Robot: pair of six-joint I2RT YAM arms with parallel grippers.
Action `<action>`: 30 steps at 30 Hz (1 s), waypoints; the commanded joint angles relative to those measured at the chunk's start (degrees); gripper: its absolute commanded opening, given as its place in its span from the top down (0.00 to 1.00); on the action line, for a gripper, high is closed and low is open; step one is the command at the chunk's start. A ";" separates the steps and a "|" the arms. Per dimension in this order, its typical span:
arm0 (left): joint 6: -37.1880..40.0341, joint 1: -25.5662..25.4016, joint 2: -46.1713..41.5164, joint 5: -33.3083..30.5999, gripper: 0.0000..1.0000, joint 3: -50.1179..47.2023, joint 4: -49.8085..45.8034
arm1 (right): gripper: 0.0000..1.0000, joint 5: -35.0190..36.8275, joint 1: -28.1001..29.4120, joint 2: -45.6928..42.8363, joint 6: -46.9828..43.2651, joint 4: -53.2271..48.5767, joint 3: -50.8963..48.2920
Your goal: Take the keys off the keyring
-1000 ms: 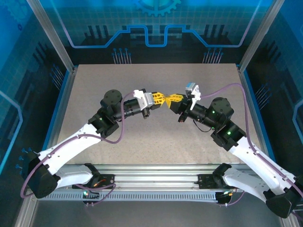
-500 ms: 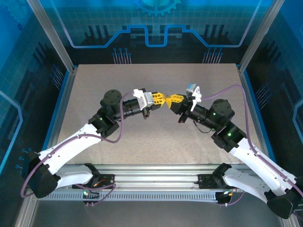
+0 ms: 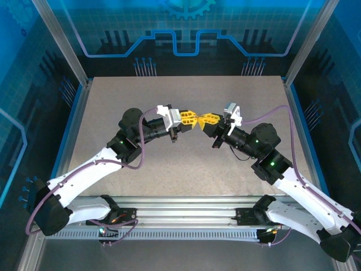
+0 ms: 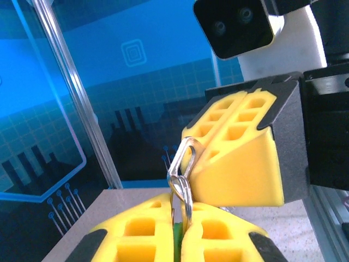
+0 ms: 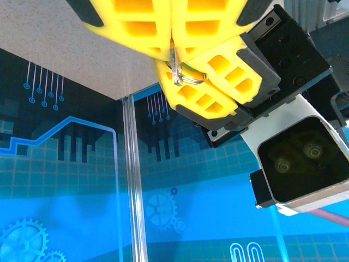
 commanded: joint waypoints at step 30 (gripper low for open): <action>-9.96 1.21 -4.06 4.90 1.00 -0.73 16.15 | 1.00 7.39 4.74 0.05 -16.57 8.65 -9.31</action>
